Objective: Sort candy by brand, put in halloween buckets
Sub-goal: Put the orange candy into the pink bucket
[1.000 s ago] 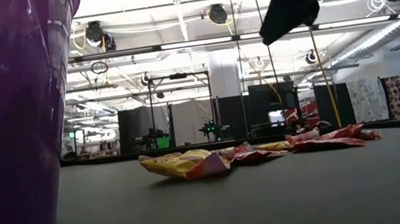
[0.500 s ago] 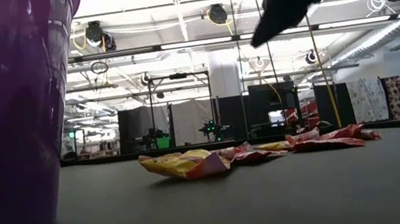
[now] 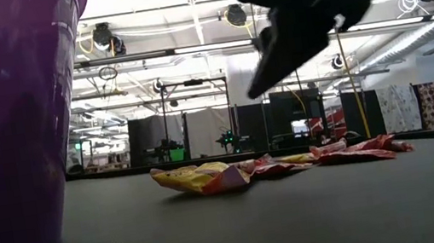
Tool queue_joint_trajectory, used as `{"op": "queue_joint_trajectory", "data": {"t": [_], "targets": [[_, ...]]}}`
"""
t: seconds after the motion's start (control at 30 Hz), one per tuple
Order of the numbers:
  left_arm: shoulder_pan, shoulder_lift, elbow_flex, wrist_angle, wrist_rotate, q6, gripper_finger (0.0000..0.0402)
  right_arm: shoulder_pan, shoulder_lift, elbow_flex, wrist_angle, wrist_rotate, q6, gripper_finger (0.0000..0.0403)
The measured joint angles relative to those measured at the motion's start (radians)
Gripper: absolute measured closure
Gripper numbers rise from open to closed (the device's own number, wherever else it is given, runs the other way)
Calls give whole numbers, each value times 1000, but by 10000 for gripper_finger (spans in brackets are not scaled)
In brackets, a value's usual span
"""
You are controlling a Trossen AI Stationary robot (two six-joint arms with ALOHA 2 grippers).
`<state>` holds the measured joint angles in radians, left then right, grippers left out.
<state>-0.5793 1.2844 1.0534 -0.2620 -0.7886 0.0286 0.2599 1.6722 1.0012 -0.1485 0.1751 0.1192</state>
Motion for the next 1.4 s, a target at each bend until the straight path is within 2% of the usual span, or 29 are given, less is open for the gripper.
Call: {"op": "queue_joint_trajectory", "data": {"t": [0.1, 0.2, 0.37, 1.2, 1.4], "targets": [[69, -2, 0, -147, 73, -111, 297, -21, 33, 0, 74, -43, -26, 248], [126, -2, -1, -244, 160, -200, 297, -38, 71, 0, 71, -91, -44, 248], [163, -3, -11, -277, 257, -231, 297, -58, 132, 0, 88, -189, -51, 248], [220, -3, -25, -278, 258, -198, 297, -82, 225, 1, 169, -203, -45, 249], [220, -3, -25, -277, 259, -186, 297, -82, 225, 1, 168, -202, -45, 280]]}}
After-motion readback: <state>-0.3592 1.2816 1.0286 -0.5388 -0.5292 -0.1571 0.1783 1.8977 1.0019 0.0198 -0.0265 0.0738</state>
